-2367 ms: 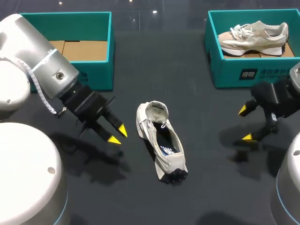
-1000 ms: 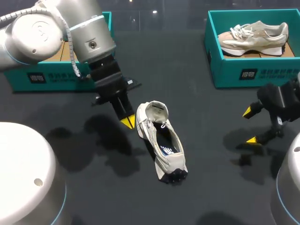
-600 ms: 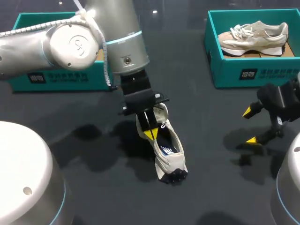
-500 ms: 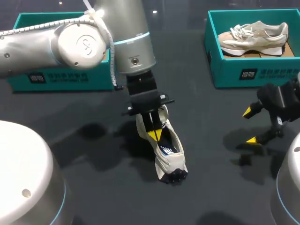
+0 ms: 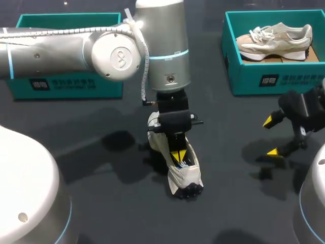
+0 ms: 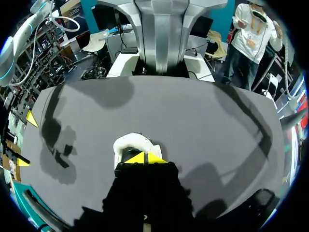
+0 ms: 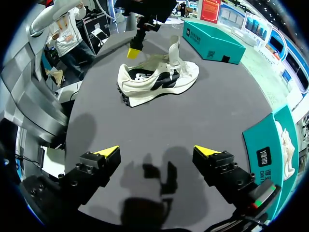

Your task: Take the shoe out of the shoebox, open the shoe tongue, remove and reinsert the insole, then place the shoe into the shoebox

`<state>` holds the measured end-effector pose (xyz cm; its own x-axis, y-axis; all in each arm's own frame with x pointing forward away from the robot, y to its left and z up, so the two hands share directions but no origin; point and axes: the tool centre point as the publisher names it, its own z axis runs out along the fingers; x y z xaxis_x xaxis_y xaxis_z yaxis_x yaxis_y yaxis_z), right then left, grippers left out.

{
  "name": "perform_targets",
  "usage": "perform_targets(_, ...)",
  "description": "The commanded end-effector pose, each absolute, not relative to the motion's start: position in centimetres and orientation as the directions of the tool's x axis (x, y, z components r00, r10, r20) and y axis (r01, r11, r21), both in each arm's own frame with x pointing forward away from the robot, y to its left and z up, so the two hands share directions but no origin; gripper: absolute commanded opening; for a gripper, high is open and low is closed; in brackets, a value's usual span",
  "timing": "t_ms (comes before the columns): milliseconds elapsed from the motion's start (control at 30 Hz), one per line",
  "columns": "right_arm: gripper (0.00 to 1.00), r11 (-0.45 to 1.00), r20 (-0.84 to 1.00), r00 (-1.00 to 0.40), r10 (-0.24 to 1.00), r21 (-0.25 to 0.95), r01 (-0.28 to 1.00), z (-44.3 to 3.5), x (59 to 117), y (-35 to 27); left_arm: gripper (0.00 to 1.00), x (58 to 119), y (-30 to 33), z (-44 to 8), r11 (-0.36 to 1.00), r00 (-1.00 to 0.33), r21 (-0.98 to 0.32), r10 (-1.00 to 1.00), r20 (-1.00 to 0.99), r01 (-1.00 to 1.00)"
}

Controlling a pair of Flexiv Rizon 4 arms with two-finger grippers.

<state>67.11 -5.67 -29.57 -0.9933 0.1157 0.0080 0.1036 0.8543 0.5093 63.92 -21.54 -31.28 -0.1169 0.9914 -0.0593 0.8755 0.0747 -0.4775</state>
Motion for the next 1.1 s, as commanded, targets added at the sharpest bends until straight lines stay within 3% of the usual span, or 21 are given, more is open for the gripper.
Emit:
perform_targets(33,1.00,0.856,0.005,-0.993,0.118,0.507,0.104,-29.6,67.0,-5.6,0.00,64.2,-22.0,-31.5,0.074,-0.104,-0.481,0.994,-0.036,0.873)
perform_targets(533,1.00,0.856,0.005,-0.993,0.118,0.507,0.104,-29.6,67.0,-5.6,0.00,66.1,-22.0,-36.8,0.121,-0.113,-0.473,0.993,0.045,0.873)
perform_targets(1100,1.00,0.856,0.005,-0.993,0.118,0.507,0.104,-29.6,67.0,-5.6,0.00,63.6,-21.6,-41.1,0.109,-0.062,-0.396,0.990,0.130,0.912)
